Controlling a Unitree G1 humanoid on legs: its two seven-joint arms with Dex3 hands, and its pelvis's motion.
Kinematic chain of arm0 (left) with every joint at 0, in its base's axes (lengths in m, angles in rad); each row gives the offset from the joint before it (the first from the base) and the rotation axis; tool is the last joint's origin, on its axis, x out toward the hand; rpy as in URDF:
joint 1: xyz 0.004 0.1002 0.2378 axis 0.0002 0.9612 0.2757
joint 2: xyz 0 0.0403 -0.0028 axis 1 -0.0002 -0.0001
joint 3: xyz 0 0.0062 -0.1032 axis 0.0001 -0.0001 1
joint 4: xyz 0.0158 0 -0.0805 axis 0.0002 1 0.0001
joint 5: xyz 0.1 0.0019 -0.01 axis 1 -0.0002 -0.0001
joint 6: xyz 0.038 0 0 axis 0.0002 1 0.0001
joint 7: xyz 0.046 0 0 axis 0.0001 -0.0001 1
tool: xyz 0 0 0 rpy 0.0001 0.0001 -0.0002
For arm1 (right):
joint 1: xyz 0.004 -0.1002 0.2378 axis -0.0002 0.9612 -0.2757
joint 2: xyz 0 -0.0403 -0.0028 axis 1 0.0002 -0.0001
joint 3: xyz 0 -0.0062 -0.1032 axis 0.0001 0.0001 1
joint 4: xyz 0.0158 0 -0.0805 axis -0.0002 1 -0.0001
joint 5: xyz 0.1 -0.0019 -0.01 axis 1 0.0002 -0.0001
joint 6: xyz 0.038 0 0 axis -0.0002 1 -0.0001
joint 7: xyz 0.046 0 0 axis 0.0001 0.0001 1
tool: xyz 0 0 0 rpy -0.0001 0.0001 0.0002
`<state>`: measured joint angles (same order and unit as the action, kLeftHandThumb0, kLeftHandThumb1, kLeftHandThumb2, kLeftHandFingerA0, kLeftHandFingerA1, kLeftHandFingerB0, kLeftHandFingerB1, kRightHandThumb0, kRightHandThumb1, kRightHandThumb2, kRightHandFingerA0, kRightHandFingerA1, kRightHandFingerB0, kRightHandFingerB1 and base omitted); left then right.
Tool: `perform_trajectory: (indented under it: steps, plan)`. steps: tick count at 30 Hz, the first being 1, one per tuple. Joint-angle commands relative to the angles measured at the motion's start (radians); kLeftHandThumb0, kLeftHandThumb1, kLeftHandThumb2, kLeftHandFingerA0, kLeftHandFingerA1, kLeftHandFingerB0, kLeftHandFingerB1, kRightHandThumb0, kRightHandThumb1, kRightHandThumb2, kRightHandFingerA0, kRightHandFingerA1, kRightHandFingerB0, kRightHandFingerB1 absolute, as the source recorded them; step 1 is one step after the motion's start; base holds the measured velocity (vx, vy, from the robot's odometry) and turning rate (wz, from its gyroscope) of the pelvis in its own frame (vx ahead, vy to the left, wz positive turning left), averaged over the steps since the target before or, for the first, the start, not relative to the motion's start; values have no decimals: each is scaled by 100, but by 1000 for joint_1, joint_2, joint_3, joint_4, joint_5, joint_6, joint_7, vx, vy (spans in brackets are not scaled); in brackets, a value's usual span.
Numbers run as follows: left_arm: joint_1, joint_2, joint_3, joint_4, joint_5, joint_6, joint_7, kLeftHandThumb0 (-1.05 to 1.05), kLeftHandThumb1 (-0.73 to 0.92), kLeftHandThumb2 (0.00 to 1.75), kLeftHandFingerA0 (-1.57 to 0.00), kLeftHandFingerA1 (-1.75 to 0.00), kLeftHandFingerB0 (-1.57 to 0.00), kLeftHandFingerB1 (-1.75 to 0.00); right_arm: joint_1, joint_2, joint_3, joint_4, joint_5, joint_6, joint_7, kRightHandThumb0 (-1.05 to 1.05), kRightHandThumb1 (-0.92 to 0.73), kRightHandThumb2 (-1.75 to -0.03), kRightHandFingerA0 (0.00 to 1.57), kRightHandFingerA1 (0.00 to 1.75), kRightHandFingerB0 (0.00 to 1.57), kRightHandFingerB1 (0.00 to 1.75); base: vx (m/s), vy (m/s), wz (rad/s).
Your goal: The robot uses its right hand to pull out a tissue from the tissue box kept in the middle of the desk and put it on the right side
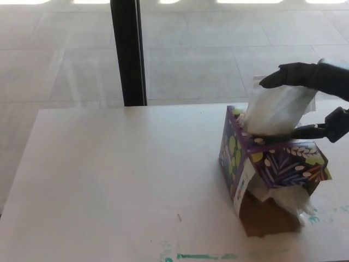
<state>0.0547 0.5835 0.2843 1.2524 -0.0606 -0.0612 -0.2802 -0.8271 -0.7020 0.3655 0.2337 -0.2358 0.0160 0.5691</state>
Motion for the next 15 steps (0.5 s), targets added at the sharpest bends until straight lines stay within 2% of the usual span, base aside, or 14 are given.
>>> perform_trajectory:
  steps: [1,2,4,7,8,9,10,11,12,13,14,15]
  plan:
    - [2,16,3,-1,-7,-7,-11,-80,75,115,-53,-67,-38,-56,-33,24,13,52,-75,-36,13,-71,-58,-58,23,44,25,31,0,0,0]
    - [-1,15,2,4,-4,-8,-7,-87,92,77,-55,-59,-42,-45,-42,31,24,51,-98,-24,7,-65,-57,-58,25,45,27,30,0,0,0]
    - [-3,16,1,6,-3,-9,-5,-87,92,77,-55,-59,-42,-45,-47,38,25,55,-113,-22,5,-65,-57,-58,25,45,27,30,0,0,0]
    - [-2,19,-3,1,2,-10,3,-86,92,77,-58,-62,-44,-47,-70,48,60,81,-197,-81,-52,-54,-63,-59,48,55,36,33,0,0,0]
    - [-2,19,-3,0,1,-9,2,-86,92,77,-58,-62,-44,-47,-71,48,67,79,-222,-84,-68,-54,-63,-59,48,55,36,33,0,0,0]
    - [-3,20,-3,-2,0,-4,-2,-88,92,77,-57,-61,-44,-46,-73,44,80,82,-261,-112,-106,-53,-51,-88,55,67,32,49,0,0,0]
    - [4,21,-7,-3,4,-23,-9,-85,92,78,-59,-63,-43,-47,-66,44,95,70,-314,-120,-160,-40,-68,-60,76,108,47,36,0,0,0]
    - [4,21,-12,-1,10,-26,-5,-83,92,78,-63,-63,-45,-45,-62,44,100,72,-338,-140,-205,-36,-69,-63,82,139,56,40,0,0,0]
    - [2,21,-15,1,13,-25,-2,-84,92,79,-59,-62,-42,-47,-56,46,106,77,-371,-163,-263,-31,-70,-60,87,155,67,44,0,0,0]
    - [0,21,-14,2,11,-21,-3,-85,92,80,-57,-61,-42,-46,-53,48,107,82,-382,-178,-295,-29,-65,-62,88,167,78,51,0,0,0]
    - [-1,18,-8,4,4,-14,-4,-79,75,116,-58,-70,-41,-58,-48,50,110,93,-397,-205,-338,-32,-61,-63,91,166,93,58,0,0,0]
    - [0,16,-4,4,0,-14,-3,-79,75,116,-58,-70,-41,-58,-46,48,118,103,-415,-228,-371,-32,-61,-63,91,166,93,58,0,0,0]
